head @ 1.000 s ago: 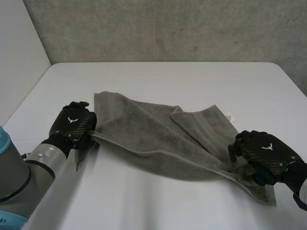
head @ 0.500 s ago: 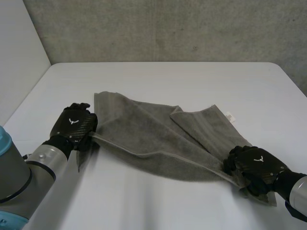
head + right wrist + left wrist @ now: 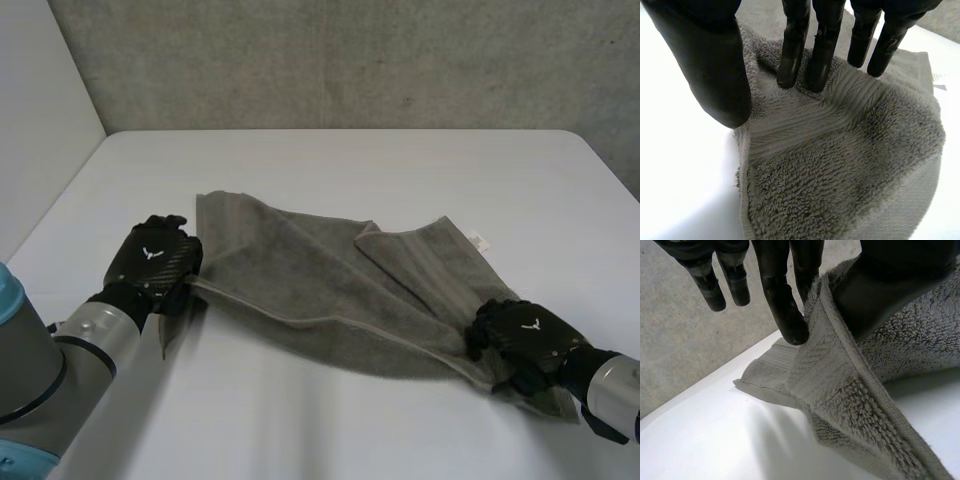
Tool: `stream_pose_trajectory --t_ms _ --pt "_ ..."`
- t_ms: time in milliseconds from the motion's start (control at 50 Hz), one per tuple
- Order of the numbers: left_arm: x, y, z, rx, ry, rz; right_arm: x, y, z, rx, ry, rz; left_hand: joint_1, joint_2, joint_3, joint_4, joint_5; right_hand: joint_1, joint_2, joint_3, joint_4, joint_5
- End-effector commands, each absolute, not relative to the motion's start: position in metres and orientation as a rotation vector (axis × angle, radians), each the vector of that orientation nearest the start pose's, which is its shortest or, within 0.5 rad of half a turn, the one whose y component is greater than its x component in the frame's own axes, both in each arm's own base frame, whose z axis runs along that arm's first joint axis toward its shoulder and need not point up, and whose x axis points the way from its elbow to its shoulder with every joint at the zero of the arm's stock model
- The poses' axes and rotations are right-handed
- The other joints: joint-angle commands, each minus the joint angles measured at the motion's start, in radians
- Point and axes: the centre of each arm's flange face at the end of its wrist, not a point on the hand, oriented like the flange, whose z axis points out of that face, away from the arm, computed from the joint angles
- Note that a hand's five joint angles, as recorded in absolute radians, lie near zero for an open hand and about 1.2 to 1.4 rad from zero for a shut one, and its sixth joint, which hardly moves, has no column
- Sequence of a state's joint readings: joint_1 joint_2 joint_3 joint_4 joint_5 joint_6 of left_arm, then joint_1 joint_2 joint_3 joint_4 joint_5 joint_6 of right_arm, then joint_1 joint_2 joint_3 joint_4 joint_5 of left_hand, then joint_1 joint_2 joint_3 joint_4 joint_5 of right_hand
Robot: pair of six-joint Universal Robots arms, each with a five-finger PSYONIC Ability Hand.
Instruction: Fold the towel.
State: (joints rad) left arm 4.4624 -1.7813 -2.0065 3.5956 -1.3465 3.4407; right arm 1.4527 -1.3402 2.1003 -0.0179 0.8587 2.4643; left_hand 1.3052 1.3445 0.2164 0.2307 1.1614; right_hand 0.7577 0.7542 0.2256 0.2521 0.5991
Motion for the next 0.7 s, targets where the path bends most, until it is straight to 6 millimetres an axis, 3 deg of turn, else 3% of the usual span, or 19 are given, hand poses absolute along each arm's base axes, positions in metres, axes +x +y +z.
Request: stream_pose_trajectory --t_ms 20,240,700 --pt "-0.219 -0.246 0.162 0.909 2.362 -2.091 0.171 -0.223 0.126 -1.062 2.264 -1.314 0.091 0.052 -0.042 -0.056 0.06 0.02 0.024 -0.051 -0.078 0.004" --pt "-0.219 -0.246 0.161 0.907 2.364 -2.088 0.172 -0.221 0.13 -1.017 2.27 -1.305 0.091 0.052 -0.042 -0.056 0.06 -0.124 -0.12 -0.051 -0.078 -0.14" --pt "-0.219 -0.246 0.162 0.907 2.362 -2.09 0.187 -0.212 0.128 -1.086 2.204 -1.305 0.091 0.052 -0.042 -0.056 0.06 -0.039 -0.035 -0.051 -0.078 -0.054"
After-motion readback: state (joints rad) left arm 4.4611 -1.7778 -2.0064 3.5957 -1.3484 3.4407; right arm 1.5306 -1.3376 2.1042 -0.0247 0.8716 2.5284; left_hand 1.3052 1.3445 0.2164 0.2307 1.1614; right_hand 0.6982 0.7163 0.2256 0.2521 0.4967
